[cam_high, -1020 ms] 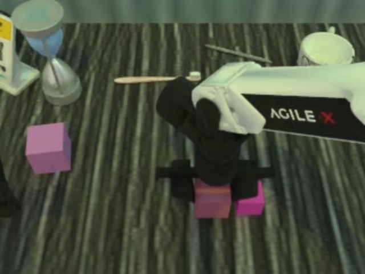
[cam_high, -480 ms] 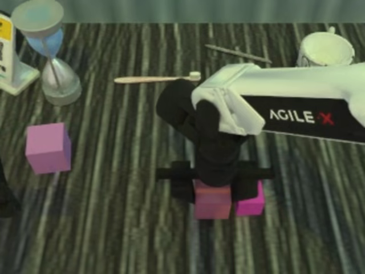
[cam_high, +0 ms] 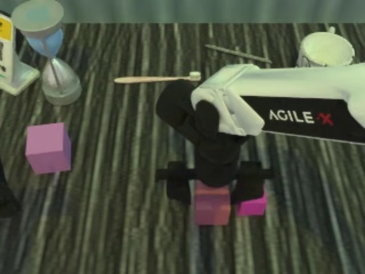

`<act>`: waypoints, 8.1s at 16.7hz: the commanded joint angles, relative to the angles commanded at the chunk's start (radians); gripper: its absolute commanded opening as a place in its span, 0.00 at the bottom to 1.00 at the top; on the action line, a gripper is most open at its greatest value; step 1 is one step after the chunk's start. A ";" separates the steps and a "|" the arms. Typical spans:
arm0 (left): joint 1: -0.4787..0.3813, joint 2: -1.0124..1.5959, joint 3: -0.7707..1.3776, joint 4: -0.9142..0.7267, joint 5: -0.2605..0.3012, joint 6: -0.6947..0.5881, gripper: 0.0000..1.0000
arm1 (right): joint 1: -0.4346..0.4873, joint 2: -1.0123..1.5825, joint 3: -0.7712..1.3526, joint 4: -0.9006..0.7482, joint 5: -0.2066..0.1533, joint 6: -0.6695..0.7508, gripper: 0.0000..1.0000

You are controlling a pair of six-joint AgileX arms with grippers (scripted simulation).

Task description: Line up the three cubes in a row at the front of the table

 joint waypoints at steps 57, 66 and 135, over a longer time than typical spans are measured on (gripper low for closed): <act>-0.114 2.006 1.575 -1.140 0.001 -0.240 1.00 | -0.779 -2.142 -1.520 0.938 -0.015 -0.802 1.00; -0.111 2.080 1.446 -0.928 0.002 -0.237 1.00 | -0.779 -2.142 -1.520 0.938 -0.015 -0.802 1.00; -0.635 1.928 1.281 -0.911 -0.005 -0.616 0.00 | -0.779 -2.142 -1.520 0.938 -0.015 -0.802 1.00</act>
